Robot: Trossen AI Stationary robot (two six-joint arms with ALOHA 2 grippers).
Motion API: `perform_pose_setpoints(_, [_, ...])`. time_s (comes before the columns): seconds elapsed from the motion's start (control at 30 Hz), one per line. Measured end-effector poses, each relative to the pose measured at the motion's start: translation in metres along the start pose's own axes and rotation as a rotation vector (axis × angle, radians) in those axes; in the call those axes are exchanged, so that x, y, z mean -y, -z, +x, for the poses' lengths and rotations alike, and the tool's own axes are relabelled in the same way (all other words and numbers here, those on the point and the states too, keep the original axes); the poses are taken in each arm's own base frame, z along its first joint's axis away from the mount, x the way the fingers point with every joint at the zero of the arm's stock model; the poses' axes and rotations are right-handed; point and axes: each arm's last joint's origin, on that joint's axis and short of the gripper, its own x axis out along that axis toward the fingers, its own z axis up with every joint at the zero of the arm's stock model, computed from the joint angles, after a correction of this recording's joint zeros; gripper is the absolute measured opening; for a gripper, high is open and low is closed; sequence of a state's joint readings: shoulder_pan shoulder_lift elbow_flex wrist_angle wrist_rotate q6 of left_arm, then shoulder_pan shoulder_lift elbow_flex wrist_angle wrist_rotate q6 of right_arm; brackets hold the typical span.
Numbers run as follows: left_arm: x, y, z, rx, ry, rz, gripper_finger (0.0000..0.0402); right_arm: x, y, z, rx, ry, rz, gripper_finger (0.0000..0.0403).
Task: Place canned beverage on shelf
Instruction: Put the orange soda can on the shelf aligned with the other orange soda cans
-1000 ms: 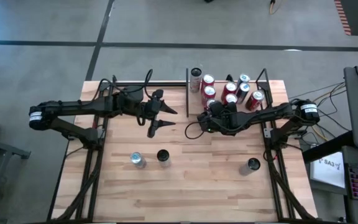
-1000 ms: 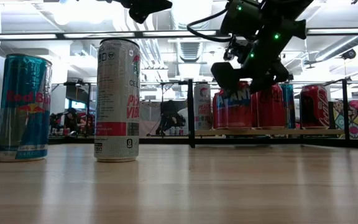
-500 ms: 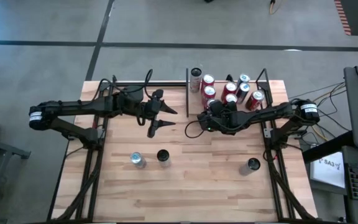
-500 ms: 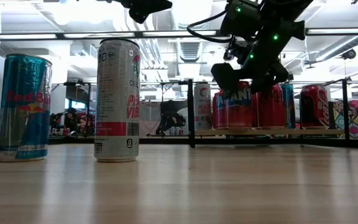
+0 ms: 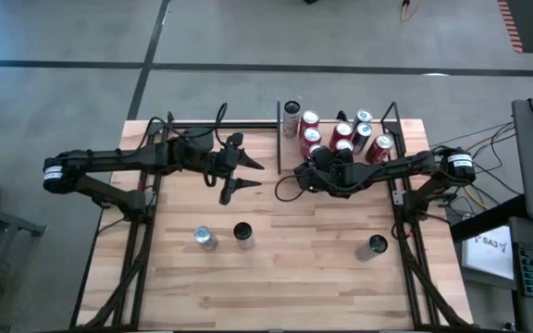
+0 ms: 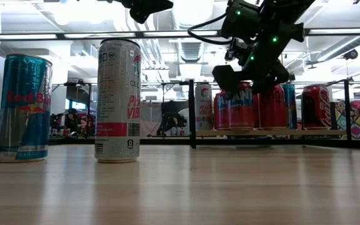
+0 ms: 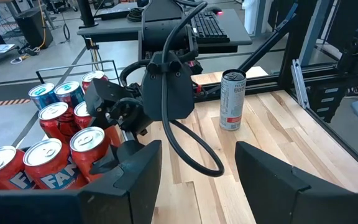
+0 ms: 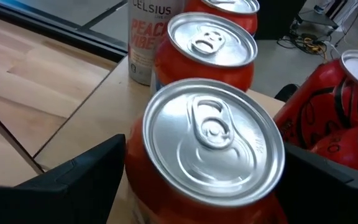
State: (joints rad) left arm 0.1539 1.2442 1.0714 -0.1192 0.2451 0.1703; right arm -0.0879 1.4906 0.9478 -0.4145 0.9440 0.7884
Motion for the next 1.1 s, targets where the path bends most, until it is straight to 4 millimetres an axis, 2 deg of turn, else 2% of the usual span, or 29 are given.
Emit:
perform_pose_setpoints(0.53, [0.0, 0.0, 0.0, 0.0, 0.0, 0.0, 0.019, -0.001, -0.006, 0.002, 0.031, 0.009, -0.034, 0.0348])
perform_pose_setpoints(1.1, [0.0, 0.0, 0.0, -0.001, 0.0, 0.0, 0.019, -0.003, -0.02, -0.001, 0.068, 0.025, -0.074, 0.0348])
